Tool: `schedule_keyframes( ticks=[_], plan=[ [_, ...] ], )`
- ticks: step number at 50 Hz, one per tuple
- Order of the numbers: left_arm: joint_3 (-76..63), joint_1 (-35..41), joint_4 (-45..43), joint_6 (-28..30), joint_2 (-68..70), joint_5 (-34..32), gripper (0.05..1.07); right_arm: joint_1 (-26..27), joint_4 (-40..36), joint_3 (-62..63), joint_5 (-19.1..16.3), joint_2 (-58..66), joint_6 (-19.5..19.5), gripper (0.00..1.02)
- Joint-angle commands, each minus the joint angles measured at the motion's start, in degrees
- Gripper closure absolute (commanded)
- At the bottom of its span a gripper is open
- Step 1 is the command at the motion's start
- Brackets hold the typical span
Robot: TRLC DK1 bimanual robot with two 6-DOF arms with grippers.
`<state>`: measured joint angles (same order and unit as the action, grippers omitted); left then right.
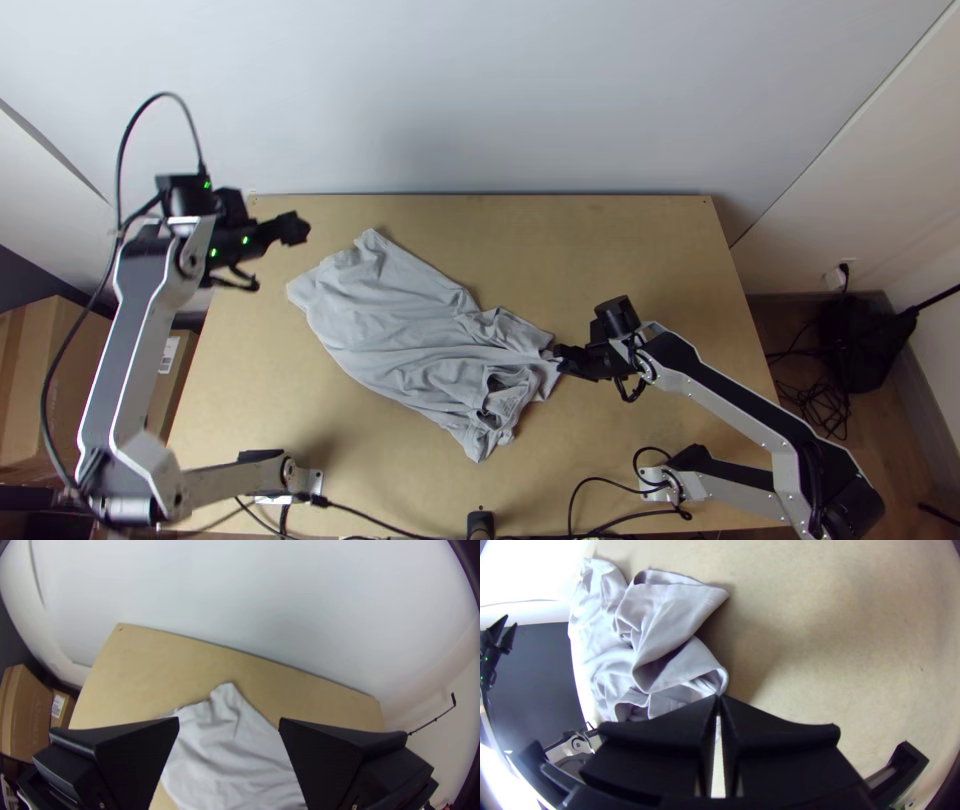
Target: Fold the t-shirt
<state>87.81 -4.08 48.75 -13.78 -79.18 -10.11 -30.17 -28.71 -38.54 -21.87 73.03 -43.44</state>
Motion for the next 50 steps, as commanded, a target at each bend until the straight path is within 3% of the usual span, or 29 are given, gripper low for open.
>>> schedule_keyframes(
  ticks=[1,13,18,50],
  plan=[
    [8.3,1.1,1.0,1.4,-8.8,-0.9,0.11,0.5,-0.7,1.4,0.6,-1.6,-0.3,1.00],
    [17.7,2.1,0.4,2.4,-22.6,-0.9,0.18,1.7,-1.1,1.4,0.8,-3.6,-1.3,1.00],
    [19.2,2.7,0.1,2.4,-26.4,-0.9,0.34,1.8,-1.1,1.3,0.8,-3.9,-2.0,1.00],
    [21.8,7.3,-7.3,-1.2,-44.0,1.8,0.33,1.7,0.0,2.2,0.7,-1.4,-4.3,1.00]
  ],
)
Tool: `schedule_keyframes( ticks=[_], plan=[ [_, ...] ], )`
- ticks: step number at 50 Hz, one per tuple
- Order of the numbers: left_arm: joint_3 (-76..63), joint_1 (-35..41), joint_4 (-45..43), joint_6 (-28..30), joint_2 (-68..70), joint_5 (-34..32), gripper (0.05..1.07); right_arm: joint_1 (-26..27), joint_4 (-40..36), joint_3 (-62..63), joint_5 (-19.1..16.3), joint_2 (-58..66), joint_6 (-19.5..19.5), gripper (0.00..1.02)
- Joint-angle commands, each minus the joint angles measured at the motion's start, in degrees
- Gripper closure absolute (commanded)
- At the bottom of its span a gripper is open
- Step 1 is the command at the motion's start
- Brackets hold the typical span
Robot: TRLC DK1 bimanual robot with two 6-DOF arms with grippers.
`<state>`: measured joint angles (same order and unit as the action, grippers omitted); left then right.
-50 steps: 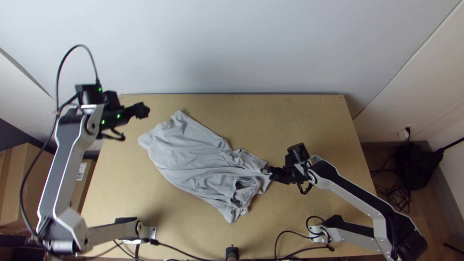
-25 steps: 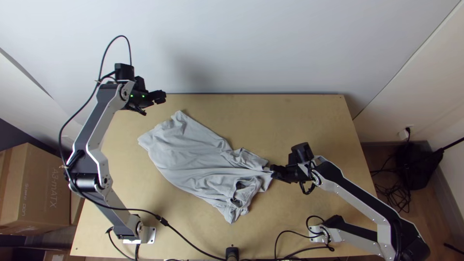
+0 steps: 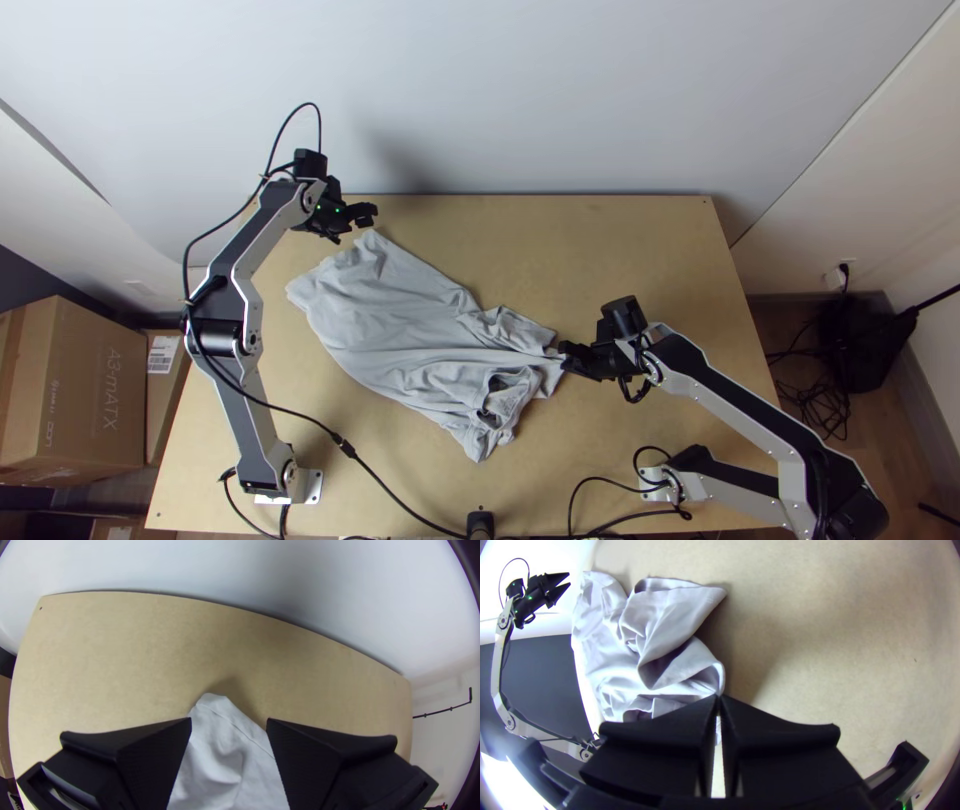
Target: Fold the t-shirt
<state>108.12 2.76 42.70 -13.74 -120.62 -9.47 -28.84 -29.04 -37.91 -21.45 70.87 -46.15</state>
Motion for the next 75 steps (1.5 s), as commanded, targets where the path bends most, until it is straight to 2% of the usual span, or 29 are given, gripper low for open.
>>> schedule_keyframes(
  ticks=[1,22,23,26,28,29,40,43,46,48,54,59,67,75],
  plan=[
    [1.6,0.6,-1.5,-1.3,-3.0,1.3,0.33,0.5,0.2,1.7,0.3,0.7,-1.6,1.00],
    [5.5,1.3,-0.7,-2.2,-11.0,3.8,0.35,2.7,1.0,2.4,0.3,-0.4,-2.0,1.00],
    [5.5,1.5,0.0,-2.1,-11.0,3.7,0.41,3.3,1.2,2.3,0.3,-0.4,-2.4,1.00],
    [5.4,1.7,0.5,-2.2,-10.7,3.7,0.73,4.8,1.6,2.1,0.3,-0.4,-2.8,1.00],
    [5.0,1.7,0.2,-2.3,-10.1,3.7,0.99,6.1,1.6,1.8,0.3,-0.4,-2.8,1.00],
    [4.9,1.7,0.3,-2.3,-9.7,3.5,1.05,6.6,1.6,1.7,0.3,-0.4,-2.8,1.00],
    [2.4,0.2,1.8,-2.4,-3.0,2.1,1.05,13.9,2.7,0.7,0.6,-1.2,-0.7,1.00],
    [1.9,-0.4,2.2,-2.4,-0.1,2.0,1.05,16.4,6.1,1.1,2.1,-1.9,0.0,1.00],
    [1.7,-1.0,2.8,-2.6,3.2,2.1,1.05,18.4,7.8,0.5,5.6,-3.1,1.5,1.00],
    [1.7,-1.4,3.4,-2.6,5.4,2.1,1.05,19.5,8.5,0.0,6.1,-3.8,2.3,1.00],
    [1.6,-2.4,4.7,-3.2,12.4,2.7,1.05,20.8,10.8,-3.1,6.7,-5.7,9.2,1.00],
    [1.7,-3.9,5.3,-4.3,17.9,3.0,1.05,20.8,9.6,-8.6,7.1,-5.9,15.7,1.00],
    [3.2,-5.1,8.2,-4.5,24.6,4.6,1.05,20.8,6.1,-21.2,7.1,-5.0,21.0,1.00],
    [6.4,-6.8,10.7,-4.5,28.4,7.2,1.05,20.9,1.1,-38.6,7.2,0.0,22.9,1.00]
  ],
)
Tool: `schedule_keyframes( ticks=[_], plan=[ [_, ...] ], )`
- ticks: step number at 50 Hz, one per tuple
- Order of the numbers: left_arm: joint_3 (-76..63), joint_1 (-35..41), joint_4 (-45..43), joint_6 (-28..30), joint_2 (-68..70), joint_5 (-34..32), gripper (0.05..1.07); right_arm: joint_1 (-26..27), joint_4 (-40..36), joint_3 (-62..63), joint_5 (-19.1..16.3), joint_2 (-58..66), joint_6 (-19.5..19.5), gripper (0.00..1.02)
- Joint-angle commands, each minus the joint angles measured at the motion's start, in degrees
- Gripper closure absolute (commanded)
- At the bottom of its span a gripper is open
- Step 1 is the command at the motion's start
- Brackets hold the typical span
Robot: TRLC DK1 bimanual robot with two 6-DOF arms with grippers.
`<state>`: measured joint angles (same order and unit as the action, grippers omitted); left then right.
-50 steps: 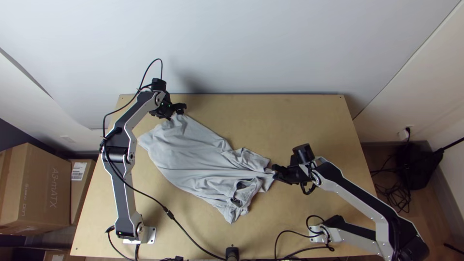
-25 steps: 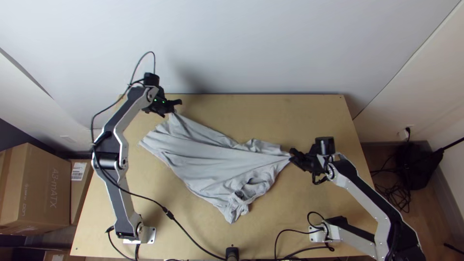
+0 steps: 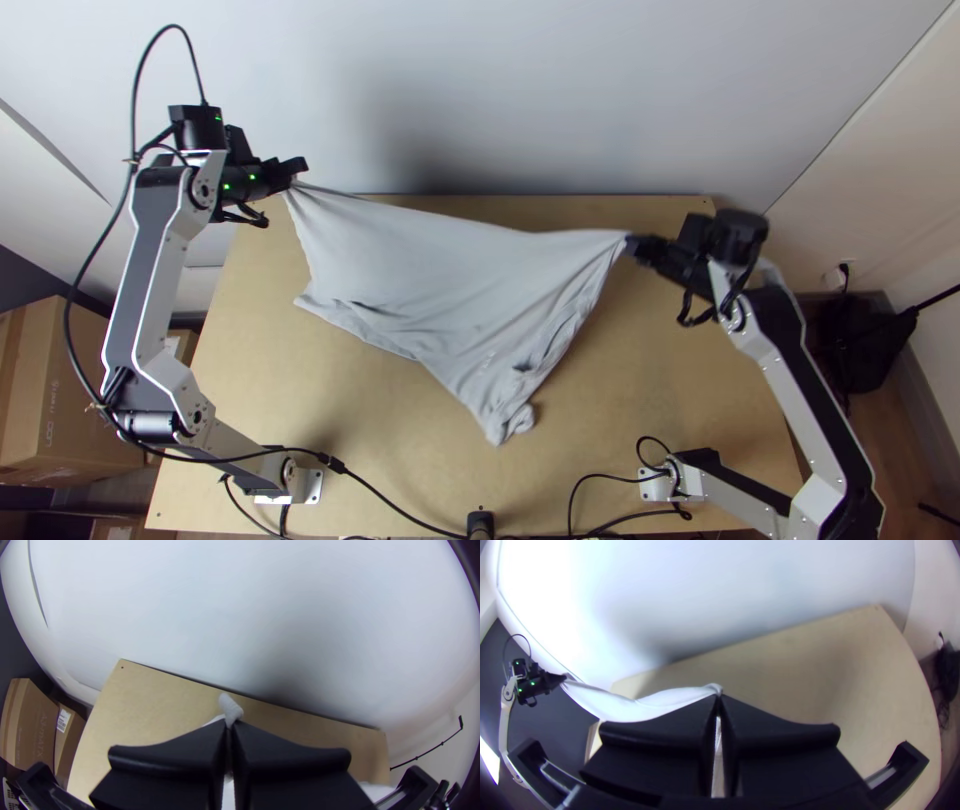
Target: Fold the t-shirt
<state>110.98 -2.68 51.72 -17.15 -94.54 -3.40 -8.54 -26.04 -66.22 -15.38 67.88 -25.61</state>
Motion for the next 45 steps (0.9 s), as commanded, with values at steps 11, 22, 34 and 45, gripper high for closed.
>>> schedule_keyframes(
  ticks=[11,22,34,45],
  plan=[
    [17.2,-3.0,6.8,-2.5,2.1,1.5,1.05,-0.4,-6.0,-32.7,0.9,12.5,4.2,1.00],
    [19.3,-2.4,-2.2,-3.2,6.7,3.0,1.05,-0.9,-5.2,-50.5,1.0,19.7,8.8,1.00],
    [19.2,-3.4,-7.3,-2.4,16.6,3.5,1.05,-2.0,-5.2,-55.7,1.0,13.4,10.0,1.00],
    [16.2,-7.2,-7.4,0.2,27.4,3.5,1.05,-3.8,-5.1,-50.7,0.9,0.4,11.8,1.00]
  ],
)
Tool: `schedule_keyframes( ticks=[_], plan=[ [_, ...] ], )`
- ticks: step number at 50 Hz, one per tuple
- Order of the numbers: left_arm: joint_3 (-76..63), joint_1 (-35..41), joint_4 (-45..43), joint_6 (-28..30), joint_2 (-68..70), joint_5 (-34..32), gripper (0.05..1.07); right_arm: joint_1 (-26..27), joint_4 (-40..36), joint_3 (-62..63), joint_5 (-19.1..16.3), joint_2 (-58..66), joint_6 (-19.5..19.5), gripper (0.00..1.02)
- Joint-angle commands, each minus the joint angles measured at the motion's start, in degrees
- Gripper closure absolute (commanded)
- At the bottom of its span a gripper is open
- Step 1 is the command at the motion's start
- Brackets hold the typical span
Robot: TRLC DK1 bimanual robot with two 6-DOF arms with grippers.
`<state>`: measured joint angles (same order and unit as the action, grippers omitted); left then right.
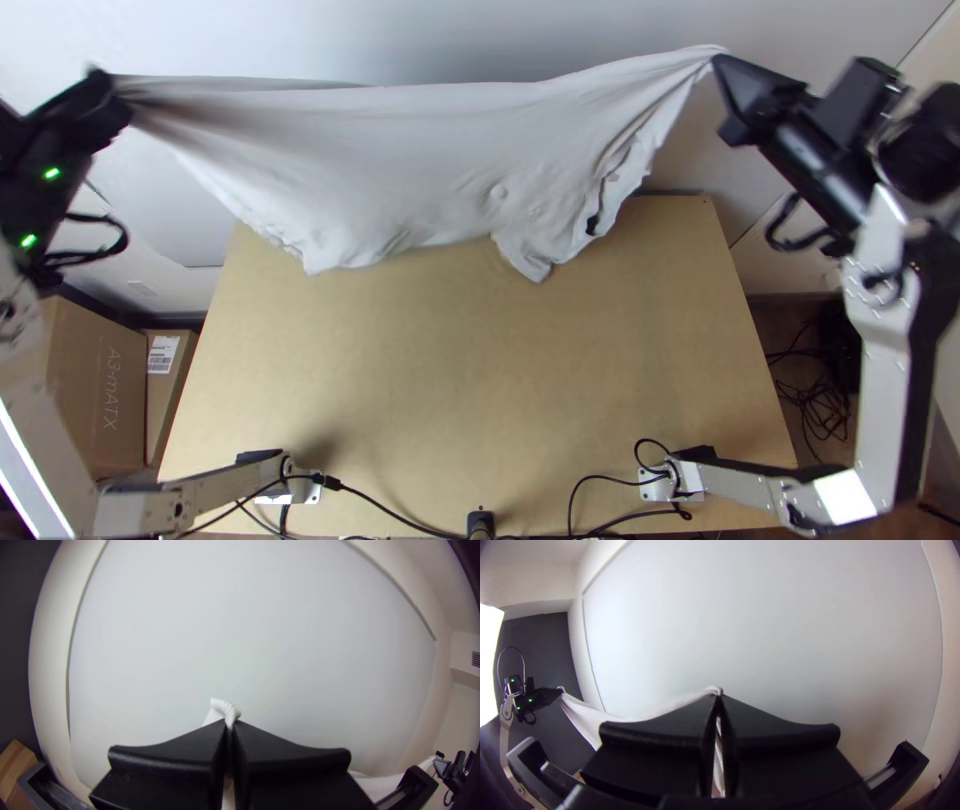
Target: Fold the t-shirt
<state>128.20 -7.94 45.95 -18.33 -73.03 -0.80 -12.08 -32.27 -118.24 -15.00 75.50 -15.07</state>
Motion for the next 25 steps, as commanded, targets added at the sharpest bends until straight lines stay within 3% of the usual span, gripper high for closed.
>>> schedule_keyframes(
  ticks=[1,15,25],
  plan=[
    [-1.6,-2.2,-1.7,1.6,7.0,0.9,1.05,-0.3,1.2,1.8,0.5,-8.3,1.3,1.00],
    [-9.0,-2.2,-1.0,4.4,23.9,0.3,1.05,-3.2,6.4,12.4,0.4,-23.9,0.0,1.00],
    [-10.2,-1.7,0.0,3.1,27.8,0.1,1.05,-3.5,6.3,13.9,-0.1,-26.9,-2.6,1.00]
  ],
)
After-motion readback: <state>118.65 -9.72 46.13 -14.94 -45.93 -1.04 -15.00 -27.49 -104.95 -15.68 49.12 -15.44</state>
